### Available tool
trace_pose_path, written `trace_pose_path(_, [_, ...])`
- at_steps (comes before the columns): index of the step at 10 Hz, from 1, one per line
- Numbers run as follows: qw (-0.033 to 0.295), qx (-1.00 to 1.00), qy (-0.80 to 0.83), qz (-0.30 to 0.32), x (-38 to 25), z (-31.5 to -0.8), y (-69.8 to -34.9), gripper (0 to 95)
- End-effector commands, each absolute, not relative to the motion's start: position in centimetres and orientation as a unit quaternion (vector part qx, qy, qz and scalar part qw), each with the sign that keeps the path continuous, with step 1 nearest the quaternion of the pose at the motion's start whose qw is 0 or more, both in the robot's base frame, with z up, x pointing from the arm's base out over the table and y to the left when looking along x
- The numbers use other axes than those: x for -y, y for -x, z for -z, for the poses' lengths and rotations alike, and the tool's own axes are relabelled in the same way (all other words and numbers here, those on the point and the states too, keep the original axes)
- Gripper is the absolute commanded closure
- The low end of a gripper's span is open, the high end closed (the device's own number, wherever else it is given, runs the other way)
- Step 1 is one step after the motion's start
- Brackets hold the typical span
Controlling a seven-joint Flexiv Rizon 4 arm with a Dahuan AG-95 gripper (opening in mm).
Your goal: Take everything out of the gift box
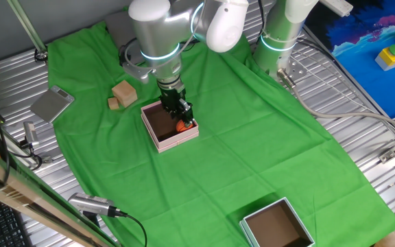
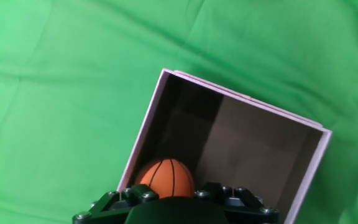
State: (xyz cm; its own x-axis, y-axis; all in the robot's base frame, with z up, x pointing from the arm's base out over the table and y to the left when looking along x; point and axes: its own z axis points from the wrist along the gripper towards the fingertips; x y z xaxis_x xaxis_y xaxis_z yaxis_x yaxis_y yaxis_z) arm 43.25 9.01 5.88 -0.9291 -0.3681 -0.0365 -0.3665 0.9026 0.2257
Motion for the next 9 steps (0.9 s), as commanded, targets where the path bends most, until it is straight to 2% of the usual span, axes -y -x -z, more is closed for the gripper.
trace_pose_path(1, [0.005, 0.975, -0.188, 0.117, -9.09, -5.96, -43.21, 38.0])
trace_pose_path(7, [0.007, 0.978, -0.173, 0.119, -9.64, -5.23, -43.89, 38.0])
trace_pose_path(8, [0.008, 0.979, -0.165, 0.120, -9.63, -5.13, -43.92, 57.0])
trace_pose_path(9, [0.009, 0.980, -0.161, 0.119, -9.61, -5.09, -43.92, 57.0])
